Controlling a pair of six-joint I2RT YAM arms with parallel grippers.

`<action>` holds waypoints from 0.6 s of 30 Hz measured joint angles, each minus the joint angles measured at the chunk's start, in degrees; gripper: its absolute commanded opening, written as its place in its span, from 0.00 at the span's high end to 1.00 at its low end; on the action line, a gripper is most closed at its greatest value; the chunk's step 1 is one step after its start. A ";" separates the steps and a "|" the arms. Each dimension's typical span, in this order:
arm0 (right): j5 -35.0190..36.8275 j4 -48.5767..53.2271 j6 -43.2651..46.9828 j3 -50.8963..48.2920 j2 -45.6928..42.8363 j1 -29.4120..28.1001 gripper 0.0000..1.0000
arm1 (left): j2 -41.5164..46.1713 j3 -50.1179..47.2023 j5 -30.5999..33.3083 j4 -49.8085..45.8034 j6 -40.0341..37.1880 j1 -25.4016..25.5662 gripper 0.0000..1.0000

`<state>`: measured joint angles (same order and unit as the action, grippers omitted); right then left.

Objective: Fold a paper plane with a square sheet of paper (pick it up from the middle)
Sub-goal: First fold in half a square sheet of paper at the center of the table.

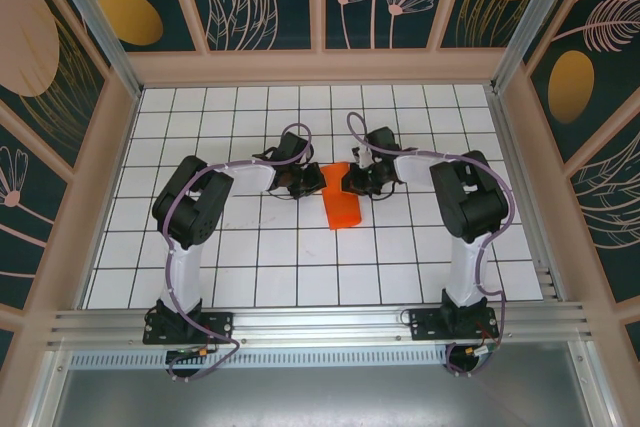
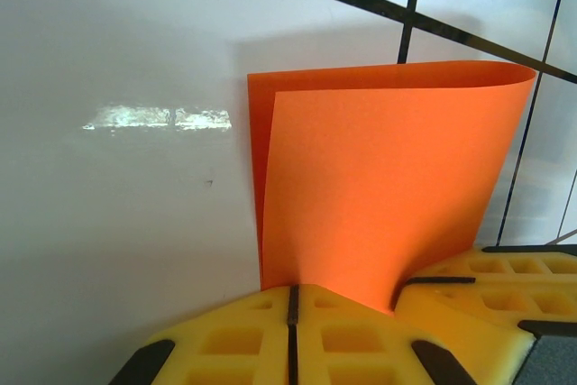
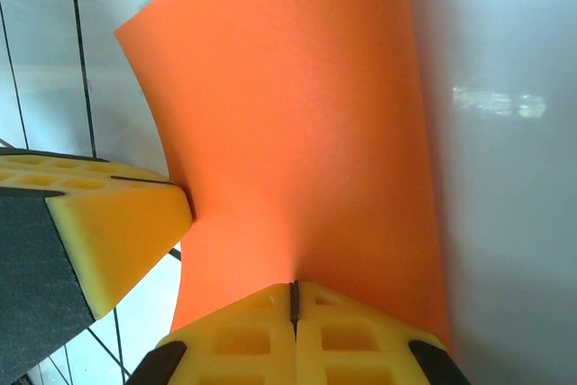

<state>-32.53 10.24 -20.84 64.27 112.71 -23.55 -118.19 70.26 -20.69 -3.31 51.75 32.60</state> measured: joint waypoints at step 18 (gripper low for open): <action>-2.80 -3.63 3.89 -8.00 -6.21 5.64 1.00 | 0.17 -0.50 -0.02 0.63 0.44 0.00 0.90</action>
<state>-35.33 6.61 -16.95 56.27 106.50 -17.91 -118.02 69.76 -20.71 -2.68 52.18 32.60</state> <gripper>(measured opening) 0.066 0.104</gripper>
